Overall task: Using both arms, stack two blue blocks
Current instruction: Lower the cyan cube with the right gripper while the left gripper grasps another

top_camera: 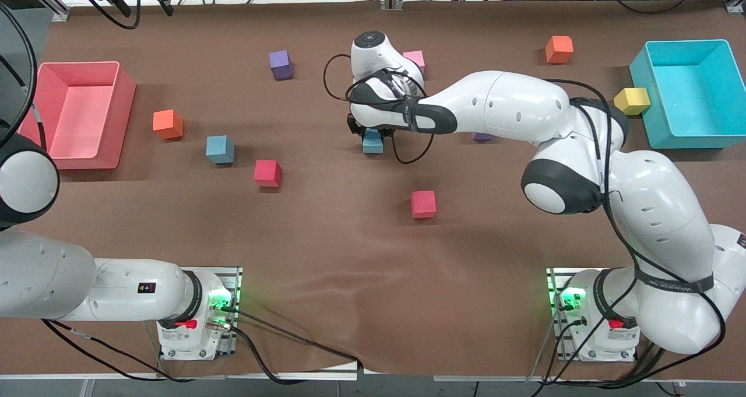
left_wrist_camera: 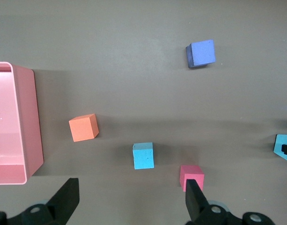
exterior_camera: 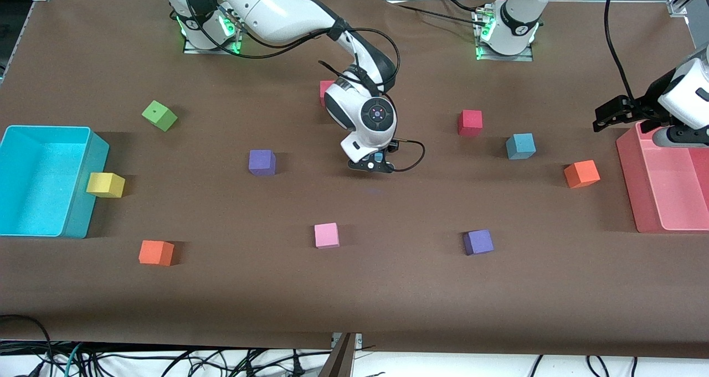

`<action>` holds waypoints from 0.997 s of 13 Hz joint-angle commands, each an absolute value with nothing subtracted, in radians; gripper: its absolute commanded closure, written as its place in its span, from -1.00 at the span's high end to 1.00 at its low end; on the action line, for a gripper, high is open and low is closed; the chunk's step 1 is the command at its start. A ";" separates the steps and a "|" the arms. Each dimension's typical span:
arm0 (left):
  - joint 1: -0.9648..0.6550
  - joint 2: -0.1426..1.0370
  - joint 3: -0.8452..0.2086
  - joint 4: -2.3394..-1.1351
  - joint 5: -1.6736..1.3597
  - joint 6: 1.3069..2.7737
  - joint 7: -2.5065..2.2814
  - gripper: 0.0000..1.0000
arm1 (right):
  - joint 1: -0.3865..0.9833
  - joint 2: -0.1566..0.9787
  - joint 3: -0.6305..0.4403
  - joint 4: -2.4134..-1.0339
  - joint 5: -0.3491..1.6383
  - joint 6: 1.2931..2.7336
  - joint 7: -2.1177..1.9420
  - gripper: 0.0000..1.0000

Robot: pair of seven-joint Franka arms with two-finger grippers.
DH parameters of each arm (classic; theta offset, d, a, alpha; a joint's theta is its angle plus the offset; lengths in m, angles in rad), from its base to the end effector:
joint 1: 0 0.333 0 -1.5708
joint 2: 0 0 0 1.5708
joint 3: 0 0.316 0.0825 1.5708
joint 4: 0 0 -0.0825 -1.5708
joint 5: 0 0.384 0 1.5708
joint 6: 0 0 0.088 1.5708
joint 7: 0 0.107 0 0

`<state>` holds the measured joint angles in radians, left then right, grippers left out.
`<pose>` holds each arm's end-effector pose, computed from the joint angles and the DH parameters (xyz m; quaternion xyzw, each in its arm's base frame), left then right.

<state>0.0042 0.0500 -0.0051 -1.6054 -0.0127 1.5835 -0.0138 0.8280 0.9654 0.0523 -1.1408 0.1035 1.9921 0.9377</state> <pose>0.5679 -0.0018 0.5812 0.9993 0.0068 -0.0360 0.0062 0.4846 0.5786 0.2049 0.9941 -0.0623 -0.0883 0.0027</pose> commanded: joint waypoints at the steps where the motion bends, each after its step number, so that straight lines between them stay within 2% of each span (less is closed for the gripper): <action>1: 0.006 0.078 -0.011 -1.580 0.008 1.577 -0.006 1.00 | 0.827 0.983 0.052 -1.104 0.110 1.996 0.950 1.00; 8: -0.005 0.075 -0.006 -1.693 0.000 1.638 -0.006 1.00 | 0.812 0.970 0.051 -1.103 0.112 2.014 0.940 1.00; 13: -0.009 0.026 -0.006 -1.952 0.000 1.851 -0.023 0.99 | 0.787 0.936 0.055 -1.101 0.115 1.999 0.908 1.00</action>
